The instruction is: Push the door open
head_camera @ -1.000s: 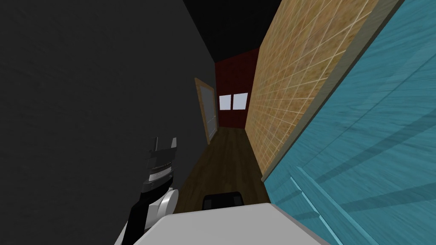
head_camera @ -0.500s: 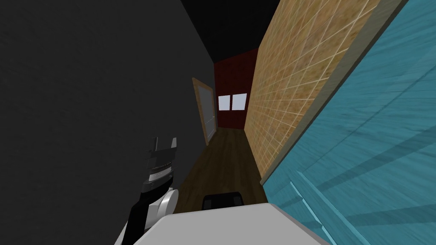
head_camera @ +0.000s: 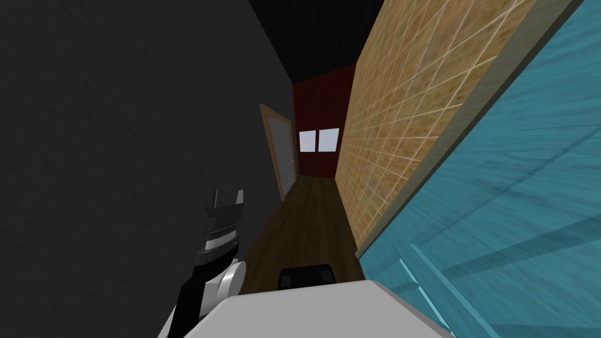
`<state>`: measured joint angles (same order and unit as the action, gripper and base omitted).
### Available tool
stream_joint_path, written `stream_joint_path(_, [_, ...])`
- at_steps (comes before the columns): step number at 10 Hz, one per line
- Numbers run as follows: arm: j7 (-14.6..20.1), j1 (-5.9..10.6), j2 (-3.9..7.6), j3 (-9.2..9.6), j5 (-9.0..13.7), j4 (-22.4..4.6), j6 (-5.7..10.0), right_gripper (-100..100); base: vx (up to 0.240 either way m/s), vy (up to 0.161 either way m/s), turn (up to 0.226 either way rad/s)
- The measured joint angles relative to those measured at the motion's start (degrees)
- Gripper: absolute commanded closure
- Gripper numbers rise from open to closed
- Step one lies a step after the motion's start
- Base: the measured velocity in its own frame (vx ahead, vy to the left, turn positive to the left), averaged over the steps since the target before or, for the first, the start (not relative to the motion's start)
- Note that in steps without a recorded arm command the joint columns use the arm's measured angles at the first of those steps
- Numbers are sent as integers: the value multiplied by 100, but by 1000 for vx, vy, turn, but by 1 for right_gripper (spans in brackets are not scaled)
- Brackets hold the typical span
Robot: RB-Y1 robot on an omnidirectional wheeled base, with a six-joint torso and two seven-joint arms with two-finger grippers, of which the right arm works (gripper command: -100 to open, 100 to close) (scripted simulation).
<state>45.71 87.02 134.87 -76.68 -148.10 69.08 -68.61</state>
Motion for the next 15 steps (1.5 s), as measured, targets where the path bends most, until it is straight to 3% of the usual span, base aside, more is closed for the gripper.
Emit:
stream_joint_path(2, [45,140,286,-143,-190,-215,-196,-100,51,-84,0])
stream_joint_path(3, [66,248,307,-206,-274,-177,-214,-100,23,-103,-7])
stream_joint_path(6, [183,531,527,-395,-556,-289,-379,-100,21,-91,-4])
stream_joint_path(9, [254,769,864,-608,-839,-504,-598,-100,38,-119,-11])
stream_joint_path(12, [370,1089,1088,-831,-1143,-653,-833,-100,18,-114,3])
stream_joint_path(15, [527,1410,1452,-1058,-1452,-1023,-1127,-100,17,-121,-6])
